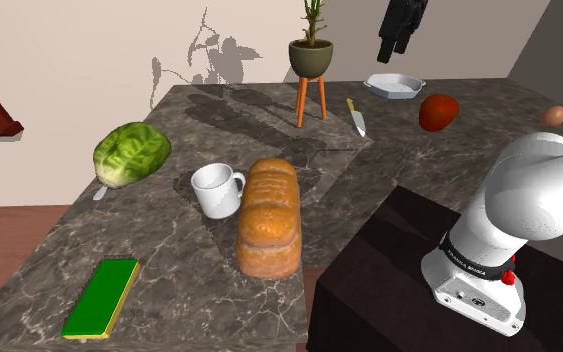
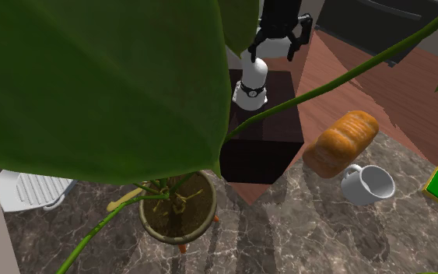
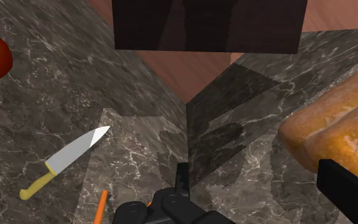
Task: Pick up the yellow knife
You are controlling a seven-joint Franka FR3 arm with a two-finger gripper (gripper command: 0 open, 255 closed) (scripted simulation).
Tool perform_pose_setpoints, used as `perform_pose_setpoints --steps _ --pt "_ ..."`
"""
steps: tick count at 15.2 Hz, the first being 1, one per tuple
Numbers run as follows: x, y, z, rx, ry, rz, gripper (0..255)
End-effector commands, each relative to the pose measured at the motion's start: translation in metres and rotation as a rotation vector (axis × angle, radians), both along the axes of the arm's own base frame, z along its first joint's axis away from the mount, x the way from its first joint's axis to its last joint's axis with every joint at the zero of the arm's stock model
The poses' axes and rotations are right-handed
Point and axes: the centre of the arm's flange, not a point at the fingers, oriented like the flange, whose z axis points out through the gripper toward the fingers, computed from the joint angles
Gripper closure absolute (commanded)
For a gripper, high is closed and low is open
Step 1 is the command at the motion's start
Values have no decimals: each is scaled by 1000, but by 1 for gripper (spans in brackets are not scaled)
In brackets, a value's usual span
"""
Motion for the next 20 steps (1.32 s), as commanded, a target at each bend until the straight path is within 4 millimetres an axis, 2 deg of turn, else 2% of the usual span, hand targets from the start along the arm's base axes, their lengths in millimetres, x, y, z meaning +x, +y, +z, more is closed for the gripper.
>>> perform_pose_setpoints --steps 1,11,20 --pt "0 0 0 0 0 0 0" --pt "103 -69 -60 -2 69 -180 0" --pt "181 -146 -119 -4 131 -343 0"
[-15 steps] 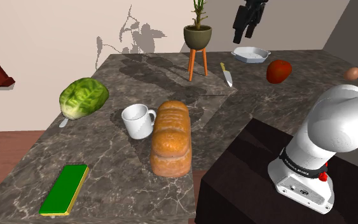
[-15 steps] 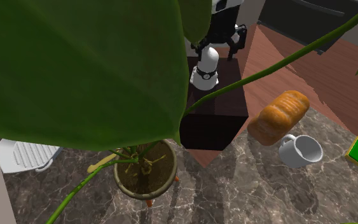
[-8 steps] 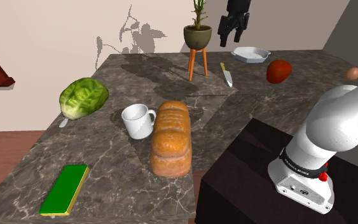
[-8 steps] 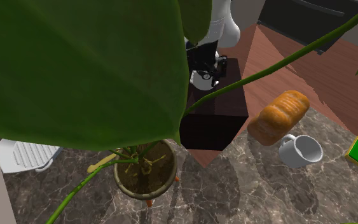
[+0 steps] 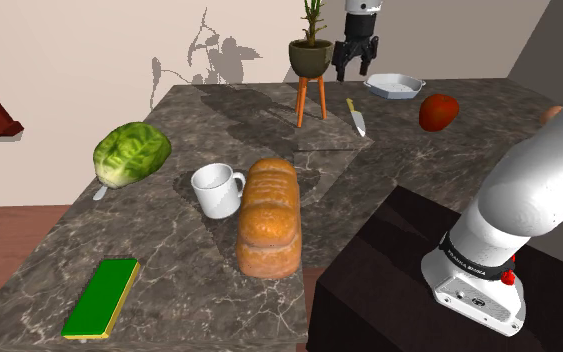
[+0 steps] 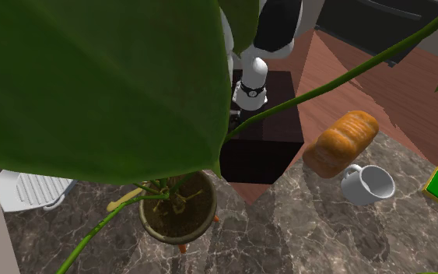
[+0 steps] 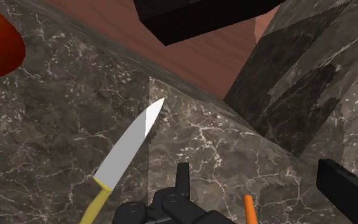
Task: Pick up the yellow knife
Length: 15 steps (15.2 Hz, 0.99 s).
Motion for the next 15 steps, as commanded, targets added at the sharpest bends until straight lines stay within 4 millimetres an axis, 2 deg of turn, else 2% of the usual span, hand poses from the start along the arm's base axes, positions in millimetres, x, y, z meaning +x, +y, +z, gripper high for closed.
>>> perform_pose_setpoints --steps 1,8,15 --pt "15 -16 -14 -1 15 -37 0" --pt "62 -84 -63 -2 63 -163 0" --pt "97 -158 -115 -4 112 -289 0"
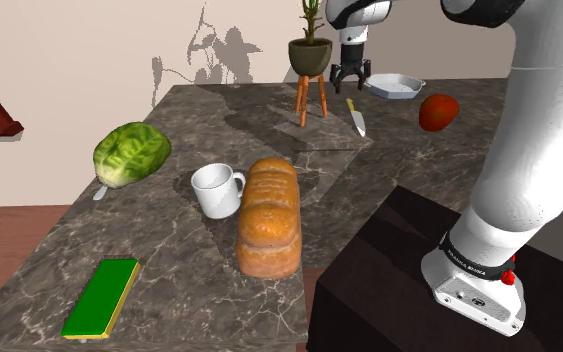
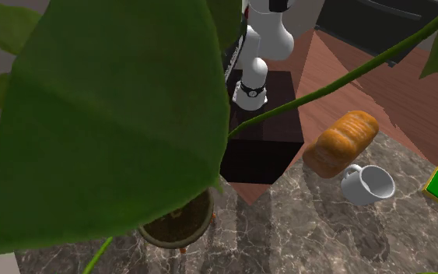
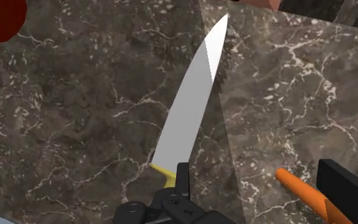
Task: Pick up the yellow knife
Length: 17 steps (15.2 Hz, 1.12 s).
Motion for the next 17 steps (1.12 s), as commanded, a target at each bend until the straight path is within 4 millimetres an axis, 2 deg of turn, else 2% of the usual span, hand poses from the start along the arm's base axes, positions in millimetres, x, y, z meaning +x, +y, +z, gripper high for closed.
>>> perform_pose_setpoints --steps 1,8,15,17 --pt "8 -21 -15 0 18 -36 0" --pt "29 -97 -65 -1 64 -158 0" --pt "29 -97 -102 -1 64 -158 0" --pt "29 -97 -105 -1 64 -158 0"
